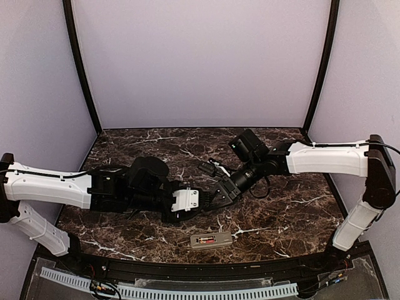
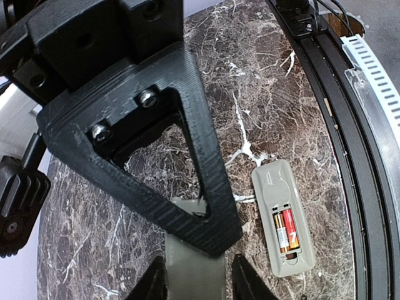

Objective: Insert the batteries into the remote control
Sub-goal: Pass from the right arm to the left

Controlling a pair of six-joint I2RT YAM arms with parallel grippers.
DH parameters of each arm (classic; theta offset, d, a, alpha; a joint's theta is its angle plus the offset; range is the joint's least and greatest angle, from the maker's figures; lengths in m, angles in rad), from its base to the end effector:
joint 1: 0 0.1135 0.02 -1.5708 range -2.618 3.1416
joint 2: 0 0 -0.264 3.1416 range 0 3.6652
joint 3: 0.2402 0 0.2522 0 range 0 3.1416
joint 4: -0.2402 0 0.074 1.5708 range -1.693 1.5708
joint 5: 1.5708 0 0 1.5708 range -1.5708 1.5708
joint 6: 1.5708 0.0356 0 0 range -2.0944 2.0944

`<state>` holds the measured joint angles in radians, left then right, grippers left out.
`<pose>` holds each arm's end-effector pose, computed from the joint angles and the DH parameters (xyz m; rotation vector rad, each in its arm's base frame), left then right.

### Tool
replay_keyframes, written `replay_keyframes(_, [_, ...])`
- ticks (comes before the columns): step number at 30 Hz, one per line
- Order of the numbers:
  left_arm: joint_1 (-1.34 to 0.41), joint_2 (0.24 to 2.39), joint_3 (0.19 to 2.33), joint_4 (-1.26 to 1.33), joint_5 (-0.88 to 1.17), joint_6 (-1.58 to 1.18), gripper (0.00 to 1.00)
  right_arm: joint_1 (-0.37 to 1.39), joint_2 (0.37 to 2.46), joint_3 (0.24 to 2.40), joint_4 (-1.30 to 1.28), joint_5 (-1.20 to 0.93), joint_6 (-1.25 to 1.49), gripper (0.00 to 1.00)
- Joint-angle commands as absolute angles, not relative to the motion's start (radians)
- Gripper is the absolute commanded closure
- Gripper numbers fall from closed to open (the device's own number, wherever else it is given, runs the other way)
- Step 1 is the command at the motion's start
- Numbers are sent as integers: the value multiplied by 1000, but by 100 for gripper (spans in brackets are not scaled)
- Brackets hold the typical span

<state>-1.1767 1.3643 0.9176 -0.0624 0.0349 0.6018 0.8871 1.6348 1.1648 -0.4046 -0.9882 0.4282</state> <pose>0.1173 -0.2852 0.2668 1.6464 1.3079 -0.3851 0.1933 0.2843 0.2477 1.0628 -2.3641 -1.6487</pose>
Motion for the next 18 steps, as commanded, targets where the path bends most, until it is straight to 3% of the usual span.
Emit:
replay_keyframes(1, [-1181, 1360, 941, -70, 20, 605, 70, 881, 1646, 1188, -398, -996, 420, 100])
replay_keyframes(9, [-1181, 1368, 944, -79, 11, 579, 91, 881, 1641, 1179, -401, -980, 423, 100])
replay_keyframes(15, [-1181, 1376, 946, -119, 47, 448, 93, 870, 1626, 1153, -406, -937, 435, 67])
replay_keyframes(18, [-1181, 1372, 922, -121, 86, 364, 93, 853, 1594, 1115, -395, -913, 456, 56])
